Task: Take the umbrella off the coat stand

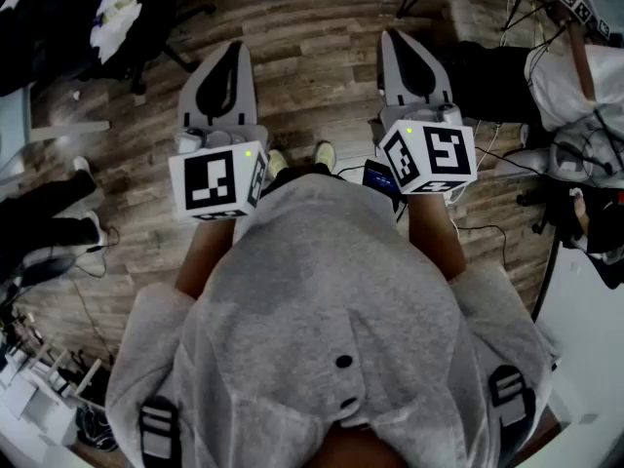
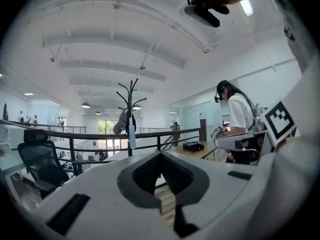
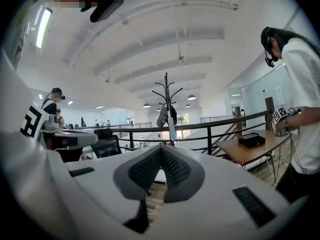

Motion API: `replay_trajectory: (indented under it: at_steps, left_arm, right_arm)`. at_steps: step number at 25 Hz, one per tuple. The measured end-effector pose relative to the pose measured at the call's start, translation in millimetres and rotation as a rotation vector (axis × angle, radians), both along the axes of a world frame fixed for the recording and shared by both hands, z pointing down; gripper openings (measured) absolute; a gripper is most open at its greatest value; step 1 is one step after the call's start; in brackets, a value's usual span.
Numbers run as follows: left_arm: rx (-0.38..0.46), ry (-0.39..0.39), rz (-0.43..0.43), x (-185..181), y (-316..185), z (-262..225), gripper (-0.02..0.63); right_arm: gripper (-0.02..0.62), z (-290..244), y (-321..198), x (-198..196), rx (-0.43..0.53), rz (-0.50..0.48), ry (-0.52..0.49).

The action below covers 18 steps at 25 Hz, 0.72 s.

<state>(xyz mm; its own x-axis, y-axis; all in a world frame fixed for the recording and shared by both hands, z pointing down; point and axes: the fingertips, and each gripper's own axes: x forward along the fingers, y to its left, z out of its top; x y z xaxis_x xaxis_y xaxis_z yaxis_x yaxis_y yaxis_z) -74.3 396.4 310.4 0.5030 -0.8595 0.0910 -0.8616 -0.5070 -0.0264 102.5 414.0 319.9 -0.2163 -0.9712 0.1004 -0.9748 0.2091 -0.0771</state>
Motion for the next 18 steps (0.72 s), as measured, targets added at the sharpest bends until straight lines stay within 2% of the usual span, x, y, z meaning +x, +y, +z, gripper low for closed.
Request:
replay_trajectory:
  at_steps: [11, 18]
  left_arm:
    - [-0.006, -0.037, 0.0, 35, 3, -3, 0.012]
    - [-0.001, -0.041, 0.014, 61, 10, -8, 0.012]
  right_arm:
    - [0.017, 0, 6, 28, 0.01, -0.042, -0.016]
    - [0.015, 1, 8, 45, 0.014, -0.064, -0.072]
